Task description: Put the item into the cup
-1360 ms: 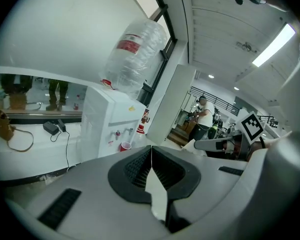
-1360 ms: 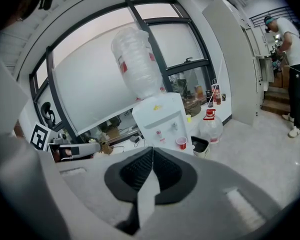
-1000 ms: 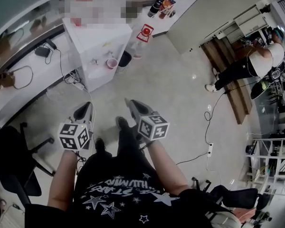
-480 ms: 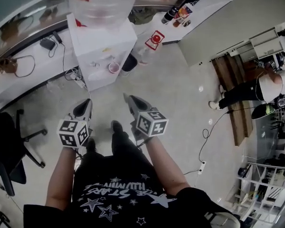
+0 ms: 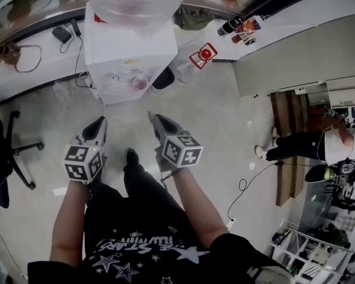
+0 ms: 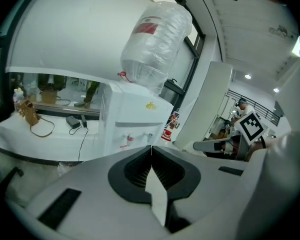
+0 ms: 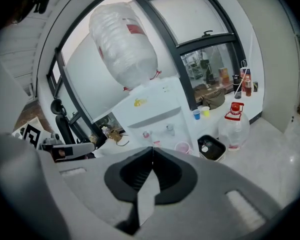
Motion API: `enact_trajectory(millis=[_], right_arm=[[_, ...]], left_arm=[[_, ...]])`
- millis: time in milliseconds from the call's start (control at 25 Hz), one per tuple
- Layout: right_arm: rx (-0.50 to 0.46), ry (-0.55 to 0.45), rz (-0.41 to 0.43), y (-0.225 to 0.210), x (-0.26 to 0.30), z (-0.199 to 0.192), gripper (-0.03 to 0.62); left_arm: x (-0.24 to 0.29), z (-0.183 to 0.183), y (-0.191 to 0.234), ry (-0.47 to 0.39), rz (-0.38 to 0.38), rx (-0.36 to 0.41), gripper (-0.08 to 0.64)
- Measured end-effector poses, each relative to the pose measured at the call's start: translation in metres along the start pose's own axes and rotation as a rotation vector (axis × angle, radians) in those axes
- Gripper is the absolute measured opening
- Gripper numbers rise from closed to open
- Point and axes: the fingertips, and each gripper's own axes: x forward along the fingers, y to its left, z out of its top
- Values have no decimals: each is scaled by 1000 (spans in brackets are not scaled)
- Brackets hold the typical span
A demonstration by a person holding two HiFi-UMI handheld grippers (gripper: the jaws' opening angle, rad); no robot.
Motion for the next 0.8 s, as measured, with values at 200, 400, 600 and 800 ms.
enact_trajectory(millis=[200,400,600,800], right_arm=[[-30,53,43,-20,33,1,2],[-39,86,55,-41,65,-5,2],[-55,97,59,-63,100,-6,2],[-62,103,62,-82,128,-10,2]], left_arm=[[20,-10,13,-11,69,-68,9],[44,-29,19,-10,96,-107,9],[72,-42,34,-18,127,-124,9],[97,-54,47,-31,146,-147,9]])
